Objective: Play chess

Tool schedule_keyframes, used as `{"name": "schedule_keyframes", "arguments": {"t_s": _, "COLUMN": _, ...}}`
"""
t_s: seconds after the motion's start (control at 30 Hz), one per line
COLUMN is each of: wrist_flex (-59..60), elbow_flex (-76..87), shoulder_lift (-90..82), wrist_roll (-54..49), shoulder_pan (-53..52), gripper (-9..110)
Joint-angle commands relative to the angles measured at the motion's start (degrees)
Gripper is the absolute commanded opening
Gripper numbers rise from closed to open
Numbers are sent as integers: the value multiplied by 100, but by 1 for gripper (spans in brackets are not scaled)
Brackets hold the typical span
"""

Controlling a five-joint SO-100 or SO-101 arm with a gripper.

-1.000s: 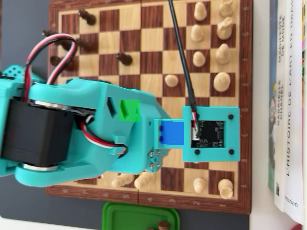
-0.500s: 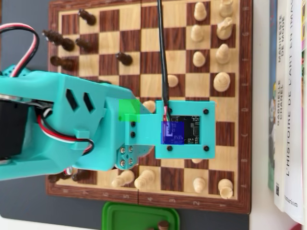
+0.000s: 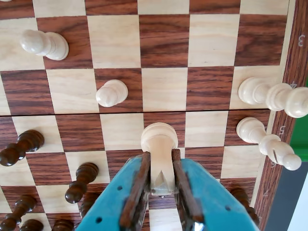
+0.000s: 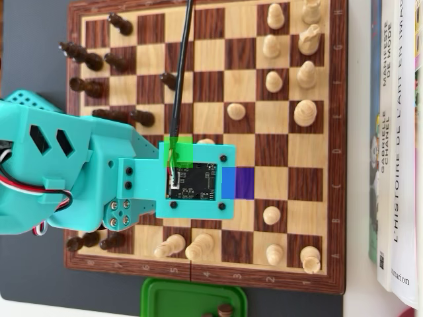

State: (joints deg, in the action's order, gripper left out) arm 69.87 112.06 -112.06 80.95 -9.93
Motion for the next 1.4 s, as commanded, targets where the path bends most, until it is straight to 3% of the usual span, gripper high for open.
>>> {"name": "schedule_keyframes", "arguments": {"t_s": 0.0, "wrist_flex": 0, "elbow_flex": 167, "shoulder_lift": -360, "wrist_roll": 18, "shoulder_pan": 0, "gripper": 4}}
{"name": "schedule_keyframes", "arguments": {"t_s": 0.7, "wrist_flex": -439, "elbow_flex": 782, "shoulder_lift": -554, "wrist_roll": 35, "shoulder_pan": 773, "gripper": 4}}
{"name": "schedule_keyframes", "arguments": {"t_s": 1.37, "wrist_flex": -519, "elbow_flex": 694, "shoulder_lift": 290, "wrist_roll": 26, "shoulder_pan": 650, "gripper": 4}}
